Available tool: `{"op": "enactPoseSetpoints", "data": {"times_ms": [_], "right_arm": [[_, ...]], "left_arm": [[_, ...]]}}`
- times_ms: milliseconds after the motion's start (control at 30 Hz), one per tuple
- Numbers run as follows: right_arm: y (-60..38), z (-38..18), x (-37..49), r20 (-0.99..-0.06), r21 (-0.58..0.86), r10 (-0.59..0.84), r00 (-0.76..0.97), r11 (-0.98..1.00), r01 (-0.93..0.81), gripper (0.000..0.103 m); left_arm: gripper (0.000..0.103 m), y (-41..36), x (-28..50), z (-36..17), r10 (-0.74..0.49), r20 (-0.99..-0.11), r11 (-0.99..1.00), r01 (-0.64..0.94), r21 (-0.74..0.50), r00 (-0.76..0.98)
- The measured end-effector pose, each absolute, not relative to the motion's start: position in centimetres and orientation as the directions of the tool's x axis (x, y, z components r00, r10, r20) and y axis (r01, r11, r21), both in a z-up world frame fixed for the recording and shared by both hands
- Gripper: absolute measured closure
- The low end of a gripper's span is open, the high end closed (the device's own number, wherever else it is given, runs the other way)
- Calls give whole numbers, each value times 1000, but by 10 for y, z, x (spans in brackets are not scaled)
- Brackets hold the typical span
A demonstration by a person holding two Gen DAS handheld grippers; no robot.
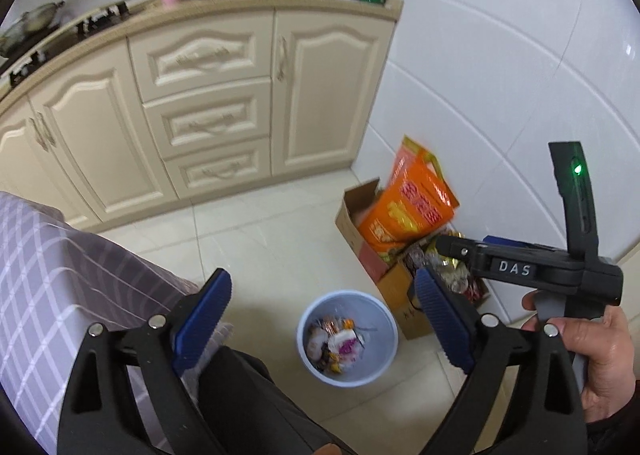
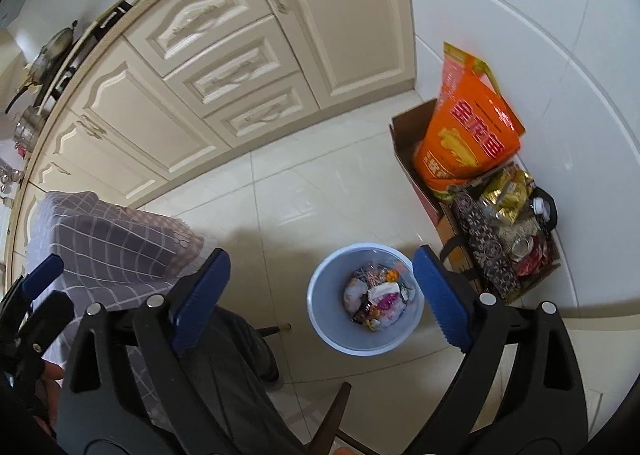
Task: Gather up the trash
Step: 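Return both grippers from the bin to the table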
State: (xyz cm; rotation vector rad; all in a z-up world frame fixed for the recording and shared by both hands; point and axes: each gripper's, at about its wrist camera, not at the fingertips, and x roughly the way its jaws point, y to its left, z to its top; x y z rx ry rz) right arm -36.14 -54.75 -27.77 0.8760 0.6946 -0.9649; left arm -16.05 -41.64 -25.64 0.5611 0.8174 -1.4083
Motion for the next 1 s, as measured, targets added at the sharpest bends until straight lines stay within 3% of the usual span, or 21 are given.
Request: {"op": "enactPoseSetpoints", "data": {"times_ms": [500, 1000], "right_arm": [[-509, -183, -253, -698, 325, -420, 580, 536, 779, 12], [-420, -120, -108, -606, 301, -286, 742, 782, 546, 12]], "left_arm": [[11, -340, -69, -171, -758, -624, 332, 936, -117, 190], [9, -221, 27, -123, -721, -515, 600, 789, -131, 463]]}}
